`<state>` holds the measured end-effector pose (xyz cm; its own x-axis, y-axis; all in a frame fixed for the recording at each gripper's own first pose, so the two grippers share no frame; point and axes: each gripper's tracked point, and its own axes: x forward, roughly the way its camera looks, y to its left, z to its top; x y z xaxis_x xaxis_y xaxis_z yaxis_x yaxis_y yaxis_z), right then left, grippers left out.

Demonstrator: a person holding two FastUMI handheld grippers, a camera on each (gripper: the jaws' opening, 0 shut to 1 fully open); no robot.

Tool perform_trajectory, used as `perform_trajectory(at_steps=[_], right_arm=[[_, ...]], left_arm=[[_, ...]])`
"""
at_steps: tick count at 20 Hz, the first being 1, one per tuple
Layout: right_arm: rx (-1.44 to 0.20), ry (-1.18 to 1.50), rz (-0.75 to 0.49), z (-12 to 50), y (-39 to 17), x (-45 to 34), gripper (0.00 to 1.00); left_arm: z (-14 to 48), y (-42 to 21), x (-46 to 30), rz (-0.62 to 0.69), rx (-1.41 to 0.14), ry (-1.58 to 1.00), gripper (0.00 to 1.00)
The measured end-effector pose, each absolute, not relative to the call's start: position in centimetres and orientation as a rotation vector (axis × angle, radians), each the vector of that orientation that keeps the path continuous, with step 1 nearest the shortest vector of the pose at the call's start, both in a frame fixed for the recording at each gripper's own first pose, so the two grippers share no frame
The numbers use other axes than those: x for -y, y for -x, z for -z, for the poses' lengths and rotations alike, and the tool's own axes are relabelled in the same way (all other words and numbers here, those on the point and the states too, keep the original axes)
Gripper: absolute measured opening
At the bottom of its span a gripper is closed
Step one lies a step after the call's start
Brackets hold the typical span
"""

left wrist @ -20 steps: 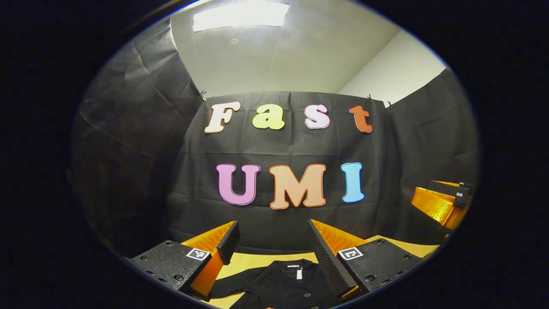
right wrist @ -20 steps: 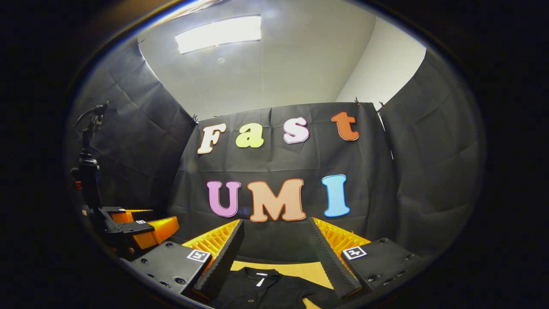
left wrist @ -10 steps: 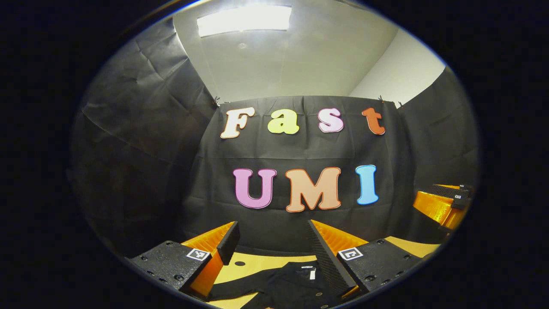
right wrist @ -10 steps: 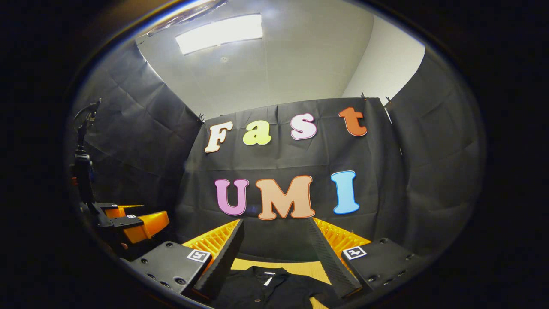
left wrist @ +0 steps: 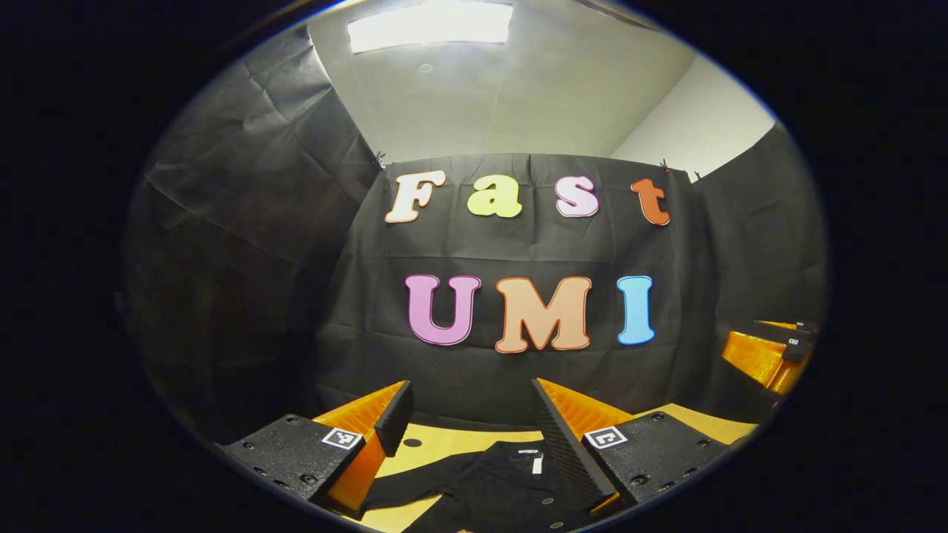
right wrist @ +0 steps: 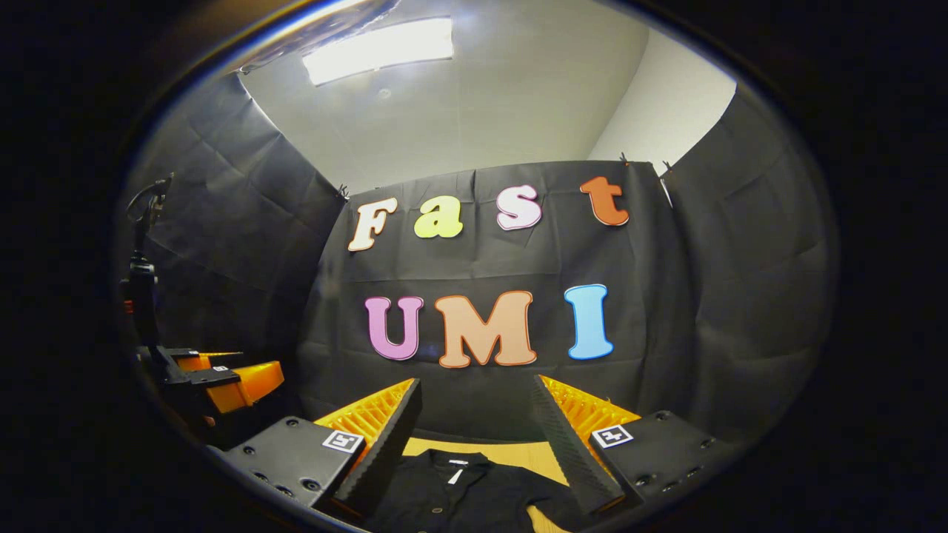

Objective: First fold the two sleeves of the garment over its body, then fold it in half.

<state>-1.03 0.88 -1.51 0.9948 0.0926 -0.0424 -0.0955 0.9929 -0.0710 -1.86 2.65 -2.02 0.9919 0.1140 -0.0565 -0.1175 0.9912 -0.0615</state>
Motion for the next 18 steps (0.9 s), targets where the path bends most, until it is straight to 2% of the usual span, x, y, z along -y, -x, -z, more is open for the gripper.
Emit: perform_trajectory(at_steps=[4,6,7,10,12,13,14,15,16,18], right_arm=[[-0.05,0.059,-0.106,1.6,1.0,-1.1,0.96],[-0.045,0.049,-0.111,1.4,0.9,-1.3,0.92],[-0.044,0.044,-0.116,1.4,1.0,-1.3,0.95],[-0.039,0.047,-0.123,1.4,1.0,-1.6,0.96],[-0.023,0.072,-0.133,1.2,1.0,-1.7,0.92],[-0.017,0.084,-0.137,1.3,1.1,-1.6,0.96],[-0.017,0.091,-0.14,1.5,1.0,-1.5,0.92],[-0.022,0.092,-0.134,1.8,0.8,-1.1,0.96],[-0.03,0.09,-0.123,2.0,0.6,-0.4,0.93],[-0.044,0.087,-0.087,2.3,0.3,1.6,0.98]], left_arm=[[2.2,1.8,-2.3,-0.106,-0.056,0.067,0.93],[2.0,1.6,-2.3,-0.104,-0.05,0.068,0.92],[2.1,1.6,-2.3,-0.106,-0.048,0.069,0.92],[2.3,1.5,-2.5,-0.11,-0.052,0.07,0.92],[2.3,1.7,-2.6,-0.109,-0.047,0.069,0.93],[2.3,1.6,-2.6,-0.108,-0.043,0.068,0.93],[2.2,1.7,-2.6,-0.108,-0.041,0.066,0.92],[2.3,1.7,-2.5,-0.107,-0.039,0.063,0.92],[2.2,1.7,-2.5,-0.105,-0.037,0.061,0.92],[2.0,1.6,-2.4,-0.102,-0.032,0.053,0.92]])
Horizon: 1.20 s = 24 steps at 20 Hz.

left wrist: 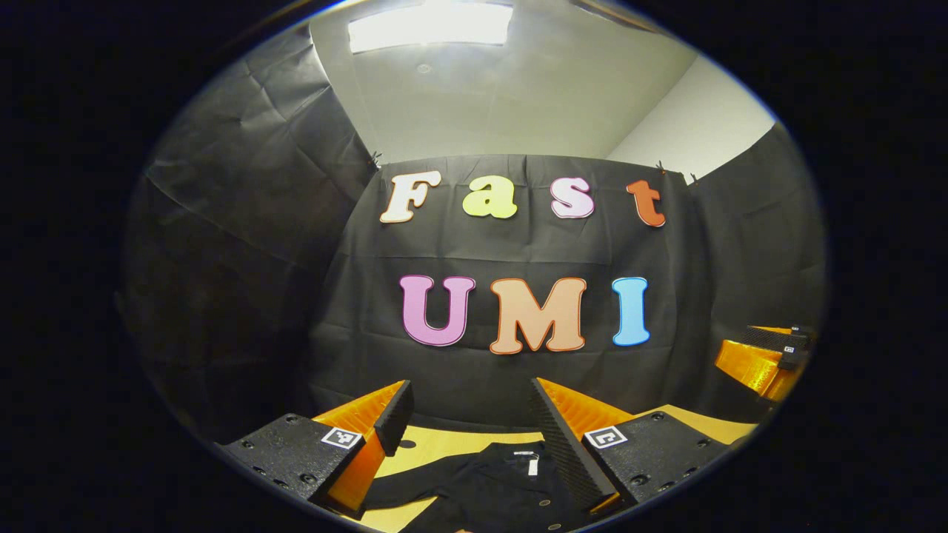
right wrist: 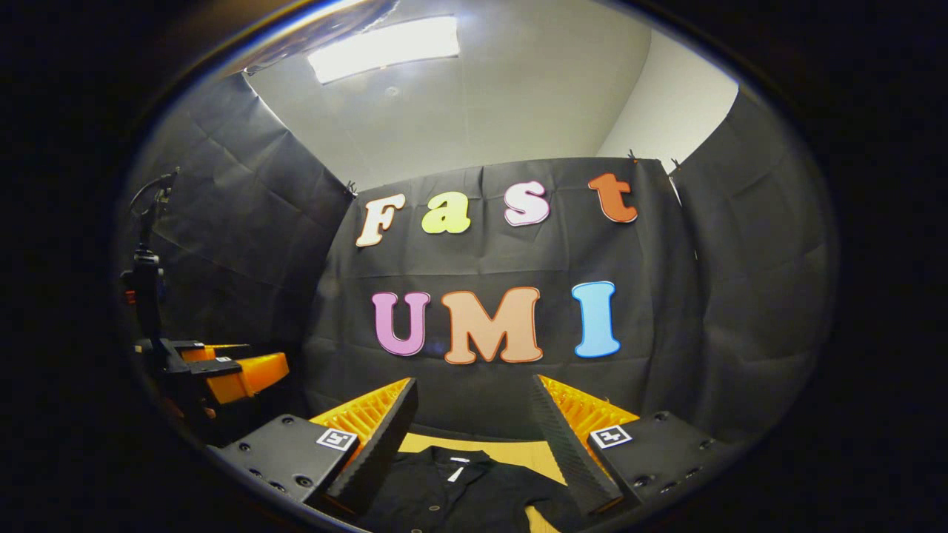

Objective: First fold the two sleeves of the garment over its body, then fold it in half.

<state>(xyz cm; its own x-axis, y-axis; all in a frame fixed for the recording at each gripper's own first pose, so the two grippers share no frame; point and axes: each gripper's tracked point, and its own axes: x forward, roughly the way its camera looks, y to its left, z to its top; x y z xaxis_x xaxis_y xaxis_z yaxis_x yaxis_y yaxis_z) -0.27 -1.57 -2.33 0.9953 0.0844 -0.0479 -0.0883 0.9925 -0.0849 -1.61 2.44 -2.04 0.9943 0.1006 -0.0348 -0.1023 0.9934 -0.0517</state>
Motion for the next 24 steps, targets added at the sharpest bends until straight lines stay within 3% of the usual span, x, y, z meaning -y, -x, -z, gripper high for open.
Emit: perform_trajectory(at_steps=[9,24], right_arm=[[-0.162,0.129,0.183,5.2,-1.1,14.2,0.98],[-0.739,0.189,0.37,21.4,3.1,29.1,0.98]], left_arm=[[2.2,1.4,-2.3,-0.101,-0.041,0.039,0.92],[2.7,0.9,-0.6,-0.094,-0.064,0.014,0.92]])
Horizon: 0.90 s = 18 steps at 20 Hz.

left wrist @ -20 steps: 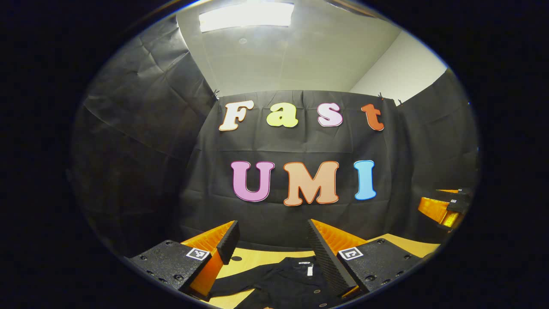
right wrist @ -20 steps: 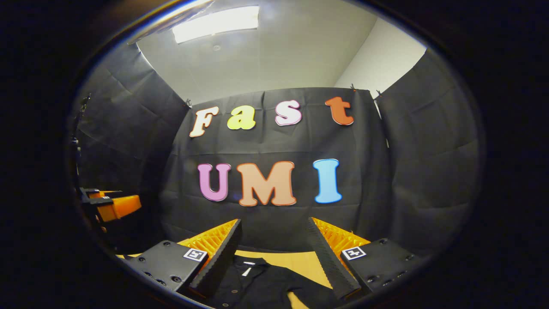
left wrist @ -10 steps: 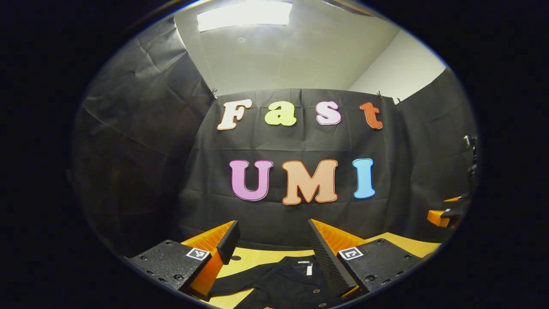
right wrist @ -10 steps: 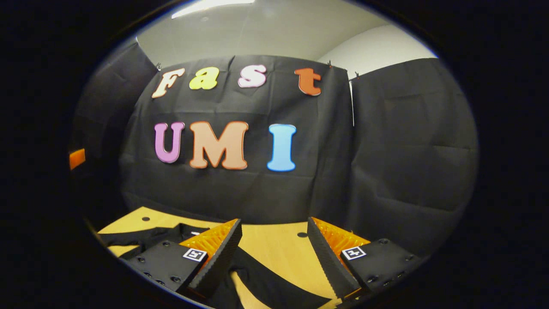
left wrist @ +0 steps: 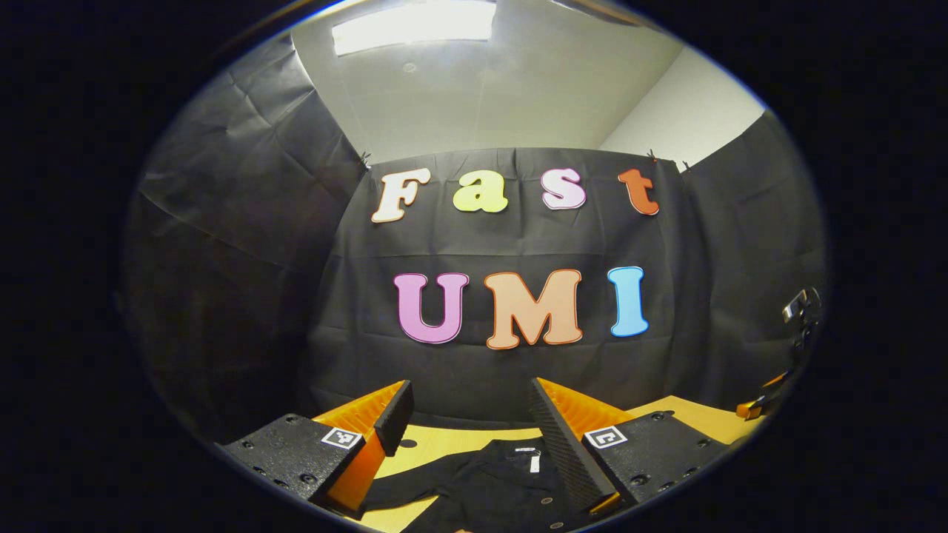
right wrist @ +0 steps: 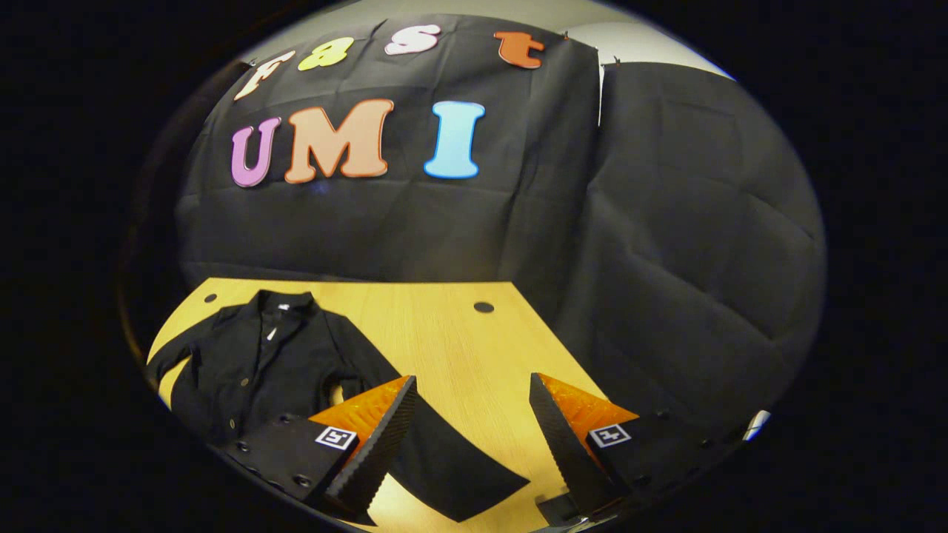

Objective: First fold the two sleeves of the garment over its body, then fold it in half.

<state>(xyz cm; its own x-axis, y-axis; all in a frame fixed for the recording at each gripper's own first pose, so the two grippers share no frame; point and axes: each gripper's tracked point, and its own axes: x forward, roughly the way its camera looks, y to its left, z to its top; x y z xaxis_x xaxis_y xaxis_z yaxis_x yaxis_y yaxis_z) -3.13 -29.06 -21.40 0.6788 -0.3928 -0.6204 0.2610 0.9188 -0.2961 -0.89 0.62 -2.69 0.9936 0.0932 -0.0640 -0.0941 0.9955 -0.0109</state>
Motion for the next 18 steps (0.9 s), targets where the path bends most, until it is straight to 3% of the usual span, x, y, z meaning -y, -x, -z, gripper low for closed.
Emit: perform_trajectory(at_steps=[11,18], right_arm=[[-1.13,0.118,0.371,32.5,8.6,32.9,0.99],[-1.26,0.095,0.3,36.9,9.9,34.1,0.99]], left_arm=[[3.9,0.1,1.9,-0.111,-0.103,-0.014,0.92],[4.6,-0.1,4.2,-0.135,-0.131,-0.037,0.92]])
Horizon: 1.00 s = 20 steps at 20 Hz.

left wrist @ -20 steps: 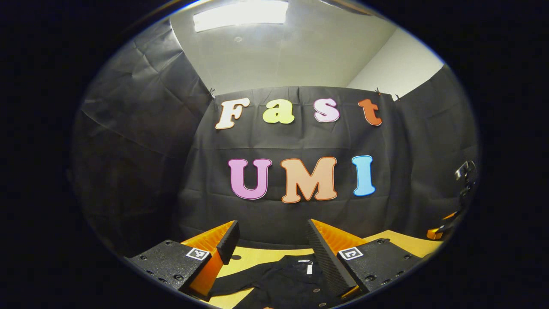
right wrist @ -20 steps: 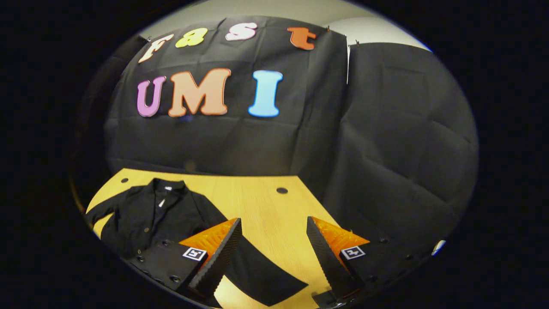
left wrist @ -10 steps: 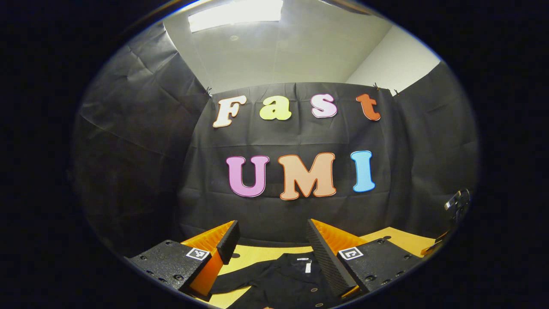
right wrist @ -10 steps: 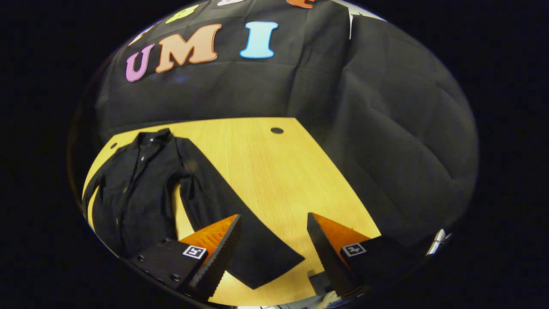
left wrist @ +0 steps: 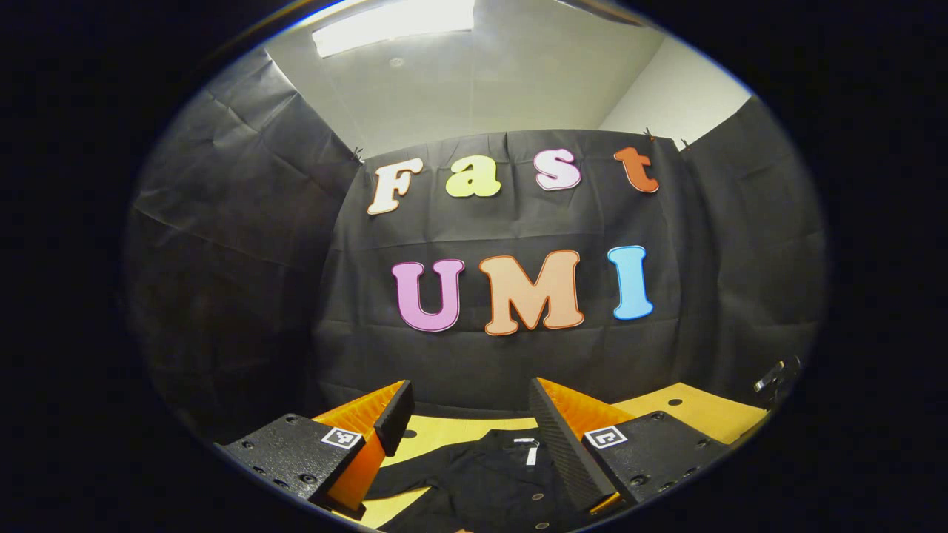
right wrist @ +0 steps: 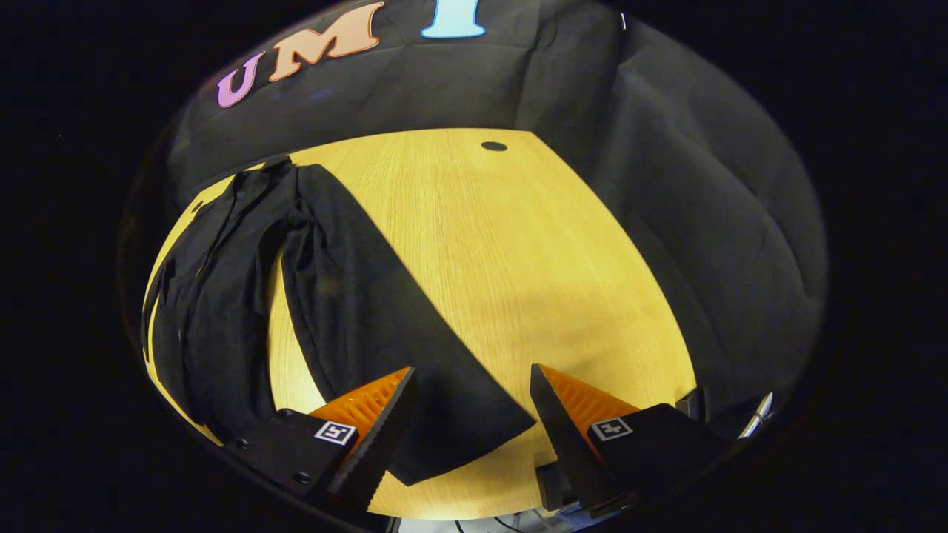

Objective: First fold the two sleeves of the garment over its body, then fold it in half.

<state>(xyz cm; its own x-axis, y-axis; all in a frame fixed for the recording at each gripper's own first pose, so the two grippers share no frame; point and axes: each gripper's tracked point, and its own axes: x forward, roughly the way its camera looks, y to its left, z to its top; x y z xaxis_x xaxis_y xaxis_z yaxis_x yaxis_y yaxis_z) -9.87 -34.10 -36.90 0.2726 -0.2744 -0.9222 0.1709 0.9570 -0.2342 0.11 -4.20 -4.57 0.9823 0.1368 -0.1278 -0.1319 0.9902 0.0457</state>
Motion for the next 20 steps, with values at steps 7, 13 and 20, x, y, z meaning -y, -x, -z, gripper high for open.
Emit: perform_trajectory(at_steps=[7,13,20], right_arm=[[-1.379,0.027,0.24,39.1,12.1,33.9,1.0],[-1.385,0.039,0.197,39.4,11.8,31.7,0.36],[-1.382,0.016,0.201,39.3,11.7,31.5,0.03]], left_arm=[[6.3,0.6,7.3,-0.14,-0.181,-0.06,0.93],[6.2,-0.5,8.3,-0.111,-0.17,-0.059,0.93],[6.4,-1.4,5.1,-0.107,-0.161,-0.035,0.92]])
